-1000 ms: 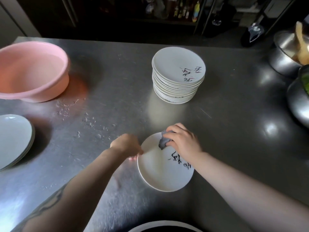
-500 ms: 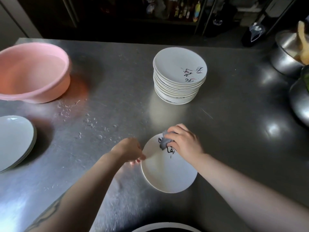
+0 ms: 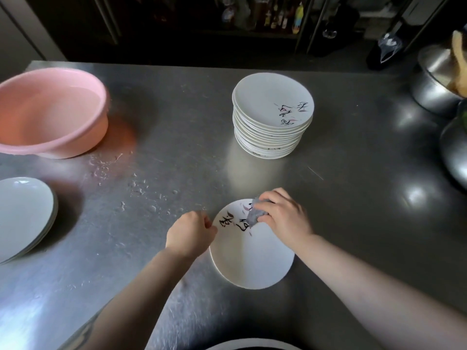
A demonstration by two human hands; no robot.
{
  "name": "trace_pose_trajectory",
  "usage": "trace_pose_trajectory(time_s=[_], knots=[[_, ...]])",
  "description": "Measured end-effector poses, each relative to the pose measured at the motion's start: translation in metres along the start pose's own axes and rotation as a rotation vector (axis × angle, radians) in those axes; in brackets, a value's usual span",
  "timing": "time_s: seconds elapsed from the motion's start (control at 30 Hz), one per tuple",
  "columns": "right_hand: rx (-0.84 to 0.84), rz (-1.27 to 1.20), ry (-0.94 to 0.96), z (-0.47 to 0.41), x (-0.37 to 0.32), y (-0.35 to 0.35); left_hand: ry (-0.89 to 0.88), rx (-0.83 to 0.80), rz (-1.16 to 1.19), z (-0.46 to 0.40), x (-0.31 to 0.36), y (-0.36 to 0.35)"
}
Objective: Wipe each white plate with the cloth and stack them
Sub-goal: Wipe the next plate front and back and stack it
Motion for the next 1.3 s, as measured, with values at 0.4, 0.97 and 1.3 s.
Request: trace_pose_trajectory(time_s=[0.4, 0.97, 1.3], knots=[[-0.029, 0.005, 0.045, -0.008, -0.01, -0.005, -0.023, 0.083, 0.197, -0.021, 0.022, -0.001], [-0.085, -0.07, -0.063, 0.078, -0.019, -0.012, 0.102, 0.301, 0.441, 0.014, -0.016, 0.006], [0.143, -0.304, -0.164, 0.077, -0.002, 0.023, -0.394, 0.101, 0.508, 0.088, 0.005, 0.022]])
Point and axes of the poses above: each hand's wrist, its own z-axis away from the middle knuckle, its own y-axis out of the back of the hand, x = y × z, the point moved 8 cm from there along -z, towards the middle knuckle, and after that the axes turned 3 degrees about z, right-handed, at the moved point
